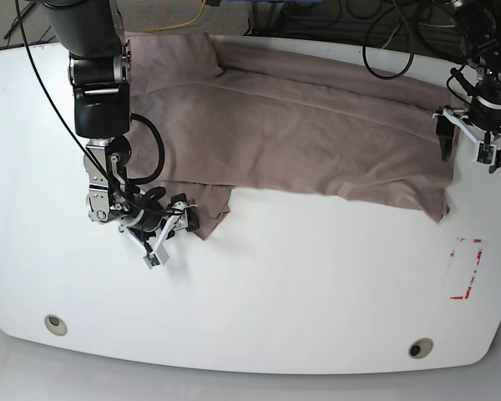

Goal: Layout the t-shirt on the table in an organized manner, then fold the t-shirt properly
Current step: 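Move the right gripper along the shirt to its hanging corner and pinch it, then pull the pinched shirt corner with the right gripper away from the body, then move the left gripper down to the shirt corner near the red marker and pinch it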

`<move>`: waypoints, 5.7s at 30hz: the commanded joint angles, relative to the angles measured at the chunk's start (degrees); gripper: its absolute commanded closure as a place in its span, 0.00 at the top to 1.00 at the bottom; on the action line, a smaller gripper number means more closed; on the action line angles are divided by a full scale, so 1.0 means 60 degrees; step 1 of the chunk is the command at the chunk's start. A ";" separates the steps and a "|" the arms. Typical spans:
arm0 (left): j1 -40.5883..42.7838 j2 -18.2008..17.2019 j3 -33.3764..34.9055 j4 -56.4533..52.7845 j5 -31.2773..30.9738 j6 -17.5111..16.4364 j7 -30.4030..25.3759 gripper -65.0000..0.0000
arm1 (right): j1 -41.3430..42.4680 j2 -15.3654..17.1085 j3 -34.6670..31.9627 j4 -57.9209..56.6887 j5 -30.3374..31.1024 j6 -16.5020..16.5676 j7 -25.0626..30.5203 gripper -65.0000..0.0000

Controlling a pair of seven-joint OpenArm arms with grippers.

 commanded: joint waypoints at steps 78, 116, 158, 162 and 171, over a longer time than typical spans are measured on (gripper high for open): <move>-0.0060 -0.0172 -0.0036 -0.0295 -0.0091 0.0079 -0.0220 0.87 | 0.2721 0.1553 -0.0513 0.0865 0.0132 -0.0035 -0.0318 0.00; -0.0060 -0.0143 0.0140 -0.0295 -0.0091 0.0079 -0.0220 0.87 | 0.0421 0.1128 0.0483 0.3898 0.0147 -0.0065 -0.2179 0.00; -0.4558 0.0018 0.1385 -0.0998 -0.1556 0.0152 0.2344 0.87 | -0.0092 0.1054 0.0512 0.3957 0.0132 -0.0065 -0.2296 0.00; -0.5129 0.0033 0.1678 -0.1907 -0.1556 0.0152 0.2329 0.87 | -0.0092 0.1040 0.0512 0.3957 0.0132 -0.0065 -0.2296 0.00; -0.6082 0.0018 0.1883 -0.3914 -0.1556 0.0167 0.2197 0.87 | -0.0092 0.1025 0.0512 0.3957 0.0132 -0.0065 -0.2296 0.00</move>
